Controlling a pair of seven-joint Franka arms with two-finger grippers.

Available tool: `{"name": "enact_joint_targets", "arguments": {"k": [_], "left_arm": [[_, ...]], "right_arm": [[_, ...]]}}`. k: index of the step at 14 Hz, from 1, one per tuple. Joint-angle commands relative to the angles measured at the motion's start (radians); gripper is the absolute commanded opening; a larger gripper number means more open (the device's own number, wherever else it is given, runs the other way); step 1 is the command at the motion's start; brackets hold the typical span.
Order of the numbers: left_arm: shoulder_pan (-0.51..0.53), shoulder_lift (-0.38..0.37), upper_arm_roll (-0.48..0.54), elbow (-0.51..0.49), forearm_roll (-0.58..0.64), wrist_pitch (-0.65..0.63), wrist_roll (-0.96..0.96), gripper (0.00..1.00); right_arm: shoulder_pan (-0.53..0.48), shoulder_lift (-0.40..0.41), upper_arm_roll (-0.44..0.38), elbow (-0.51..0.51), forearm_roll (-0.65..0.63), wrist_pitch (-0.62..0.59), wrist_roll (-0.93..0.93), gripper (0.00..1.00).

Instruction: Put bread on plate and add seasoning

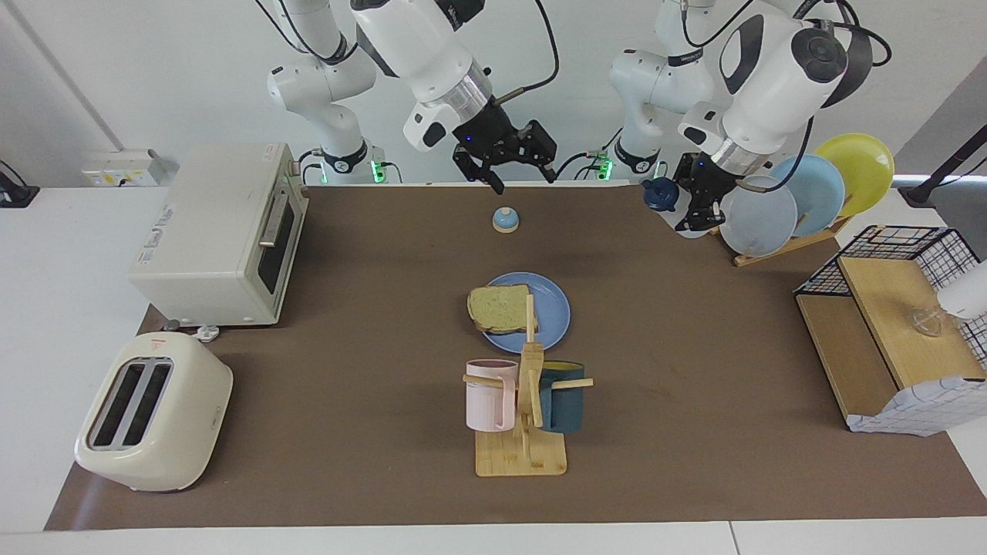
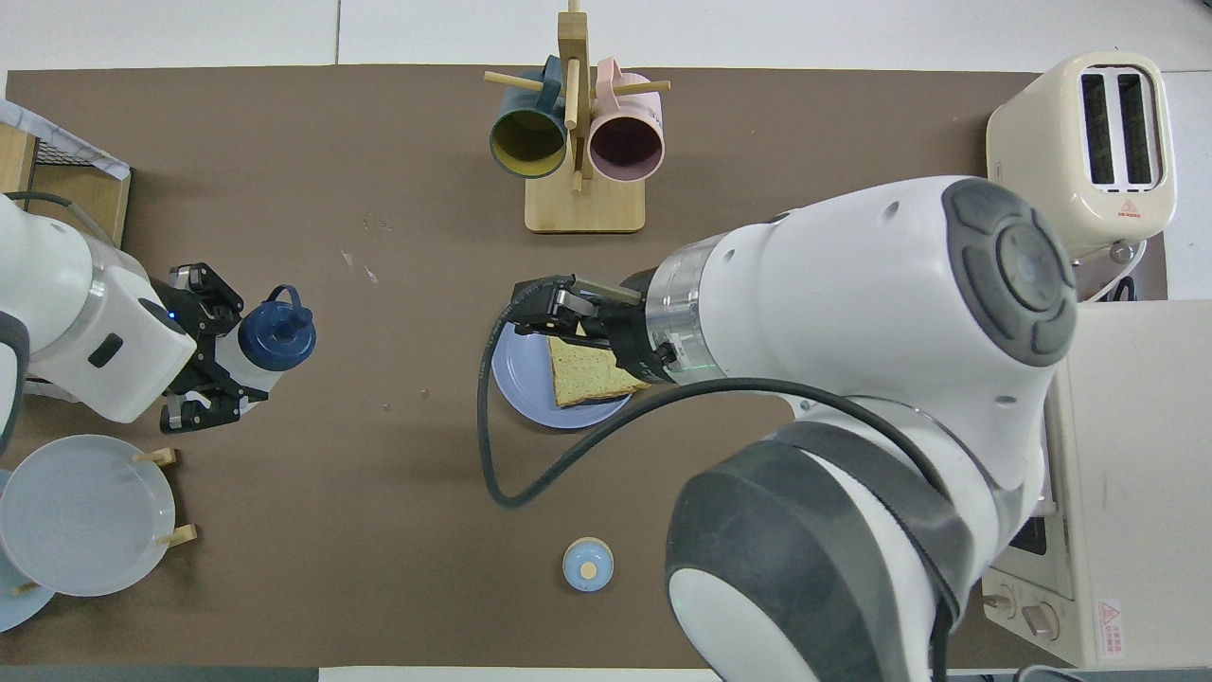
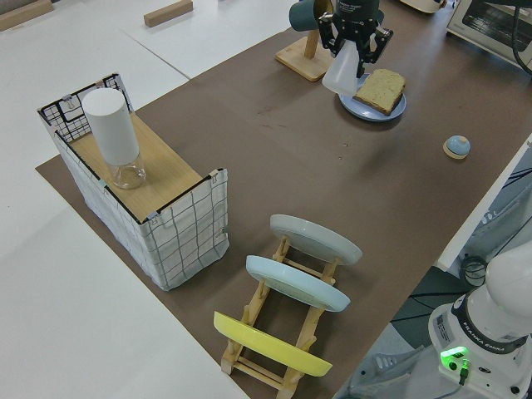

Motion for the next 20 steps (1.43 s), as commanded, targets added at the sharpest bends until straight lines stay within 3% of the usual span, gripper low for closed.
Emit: {"name": "enact_joint_targets", "arguments": {"k": [1,5,13,17,20], "left_arm": [[-0.013,-0.057,-0.030,-0.057,0.017,0.003,-0.050,0.00],[-0.013,-0.063,-0.056,-0.061,0.016,0.001,-0.064,0.00],[-0.013,-0.072,-0.077,-0.080,0.014,0.009,-0.091,0.00],[-0.013,-0.072,-0.079,-0.083,0.014,0.014,-0.105,0.00],[-0.013,-0.074,-0.079,-0.083,0.013,0.015,-0.107,0.00]], "right_arm": [[0.029,0.025,0.011,0.049,0.013,0.001,0.029,1.00],[0.113,0.029,0.011,0.052,-0.026,0.111,0.033,1.00],[0.175,0.083,0.011,0.052,-0.136,0.246,0.023,0.67],[0.197,0.101,0.011,0.052,-0.148,0.286,0.036,0.58],[0.207,0.108,0.011,0.055,-0.148,0.287,0.058,0.57]]}}
